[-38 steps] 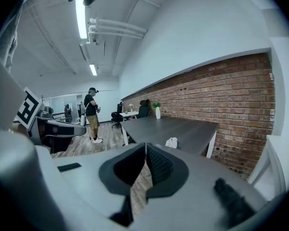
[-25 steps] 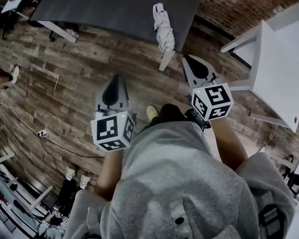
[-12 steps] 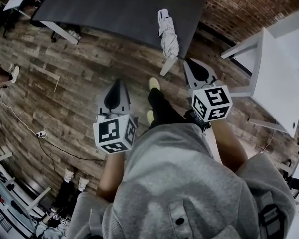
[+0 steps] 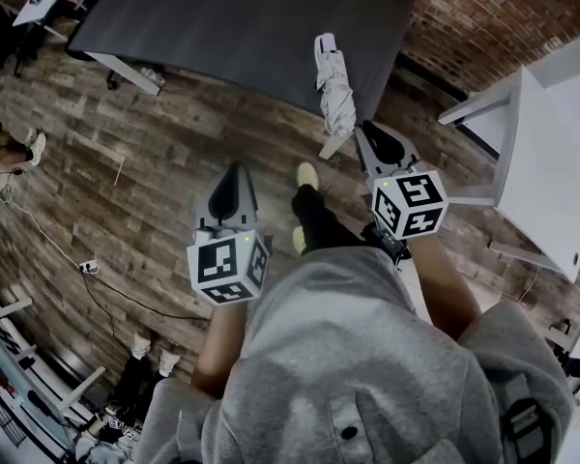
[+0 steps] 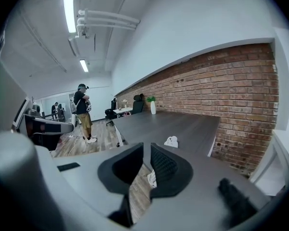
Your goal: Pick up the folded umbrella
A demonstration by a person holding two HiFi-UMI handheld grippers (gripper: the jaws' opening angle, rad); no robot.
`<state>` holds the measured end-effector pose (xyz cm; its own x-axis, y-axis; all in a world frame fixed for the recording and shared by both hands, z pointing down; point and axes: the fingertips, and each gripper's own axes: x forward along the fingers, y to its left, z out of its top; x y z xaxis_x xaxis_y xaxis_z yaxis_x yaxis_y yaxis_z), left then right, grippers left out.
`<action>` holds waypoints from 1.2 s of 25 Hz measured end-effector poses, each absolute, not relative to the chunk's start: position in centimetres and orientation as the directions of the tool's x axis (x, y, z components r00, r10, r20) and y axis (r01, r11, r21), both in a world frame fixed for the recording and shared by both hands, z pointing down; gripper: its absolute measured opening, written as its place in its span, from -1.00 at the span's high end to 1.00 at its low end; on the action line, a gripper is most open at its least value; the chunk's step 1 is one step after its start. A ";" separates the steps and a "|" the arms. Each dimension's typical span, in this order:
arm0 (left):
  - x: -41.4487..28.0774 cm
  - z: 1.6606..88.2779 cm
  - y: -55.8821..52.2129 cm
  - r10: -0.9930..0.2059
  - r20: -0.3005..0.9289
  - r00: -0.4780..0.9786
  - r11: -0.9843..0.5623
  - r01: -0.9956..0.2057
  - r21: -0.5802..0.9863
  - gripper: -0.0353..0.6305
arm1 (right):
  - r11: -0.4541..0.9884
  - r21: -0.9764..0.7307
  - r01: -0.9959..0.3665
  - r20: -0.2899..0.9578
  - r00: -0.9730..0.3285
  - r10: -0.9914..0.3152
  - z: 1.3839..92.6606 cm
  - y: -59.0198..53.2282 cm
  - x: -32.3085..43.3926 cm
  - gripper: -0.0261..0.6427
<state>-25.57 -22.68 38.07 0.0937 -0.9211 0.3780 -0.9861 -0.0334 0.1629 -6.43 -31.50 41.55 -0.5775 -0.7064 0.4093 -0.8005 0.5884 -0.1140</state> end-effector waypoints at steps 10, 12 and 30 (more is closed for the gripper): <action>-25.1 39.6 -27.8 -0.903 0.412 0.124 -0.056 -0.983 0.173 0.86 | 0.562 -0.196 -0.803 0.521 -0.571 -0.634 46.1 -35.0 -6.2 0.40; -25.2 39.8 -28.6 -0.900 0.418 0.125 -0.056 -0.983 0.174 0.86 | 0.559 -0.194 -0.806 0.541 -0.563 -0.625 46.9 -35.6 -6.3 0.36; -25.4 43.2 -34.8 -0.860 0.490 0.142 -0.054 -0.981 0.189 0.86 | 0.563 -0.238 -0.792 0.639 -0.564 -0.523 52.3 -40.4 -7.7 0.12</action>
